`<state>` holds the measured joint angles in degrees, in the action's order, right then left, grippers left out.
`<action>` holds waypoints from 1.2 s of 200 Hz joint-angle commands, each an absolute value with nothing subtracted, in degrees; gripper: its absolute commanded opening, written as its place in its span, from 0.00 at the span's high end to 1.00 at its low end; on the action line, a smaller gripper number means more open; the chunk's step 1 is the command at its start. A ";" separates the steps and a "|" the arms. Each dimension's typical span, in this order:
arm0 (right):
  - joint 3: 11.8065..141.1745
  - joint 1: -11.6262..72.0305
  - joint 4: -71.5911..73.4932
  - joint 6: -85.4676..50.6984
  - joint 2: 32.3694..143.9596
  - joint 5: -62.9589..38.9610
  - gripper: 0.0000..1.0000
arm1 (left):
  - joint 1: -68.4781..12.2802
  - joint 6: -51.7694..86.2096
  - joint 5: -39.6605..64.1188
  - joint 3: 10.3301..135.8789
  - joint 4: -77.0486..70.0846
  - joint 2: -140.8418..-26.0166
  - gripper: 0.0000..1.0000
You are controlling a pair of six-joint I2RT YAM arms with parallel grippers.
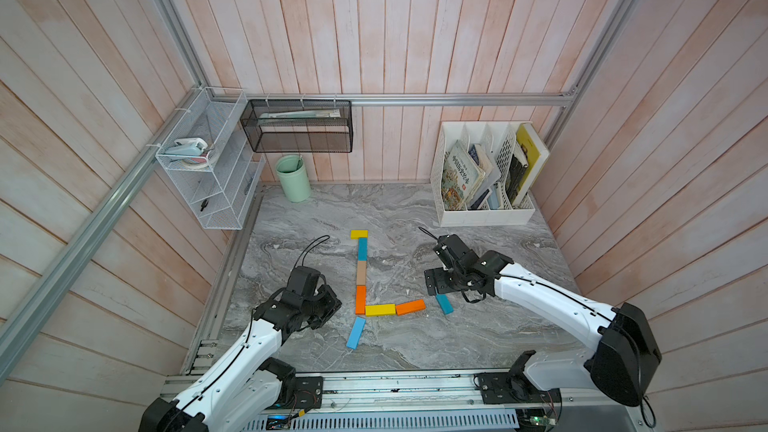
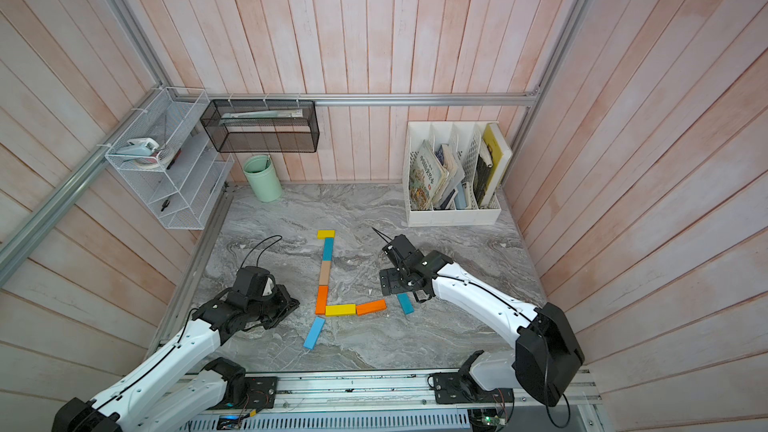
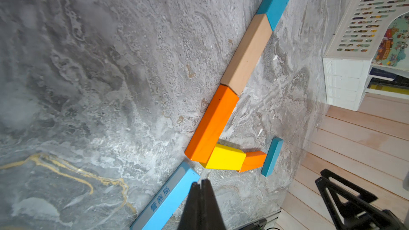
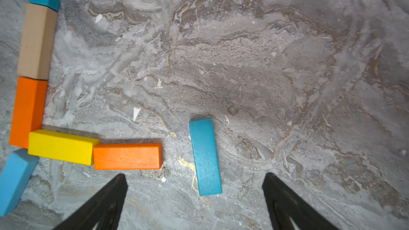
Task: Assemble a giraffe with building blocks
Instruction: Pick up the building block from the center of the board.
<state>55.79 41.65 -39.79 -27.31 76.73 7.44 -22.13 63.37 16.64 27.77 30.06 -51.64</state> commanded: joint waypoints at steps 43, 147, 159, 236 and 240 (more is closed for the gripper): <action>59.73 30.93 -41.15 -28.88 71.76 12.29 0.02 | -21.80 62.49 17.87 27.49 27.18 -48.95 1.00; 57.95 33.43 -53.95 -21.12 83.41 -8.17 0.62 | -21.62 62.05 18.79 26.87 24.38 -51.68 1.00; 57.86 33.48 -54.27 -20.03 84.33 -7.95 0.56 | -21.62 62.03 18.81 26.73 24.51 -51.25 1.00; 54.69 33.87 -48.51 -16.25 92.06 -8.07 0.46 | -21.51 61.63 18.81 26.96 24.66 -51.56 1.00; 54.83 33.79 -48.27 -16.26 92.63 -7.67 0.46 | -21.45 61.54 18.83 27.06 24.78 -51.65 1.00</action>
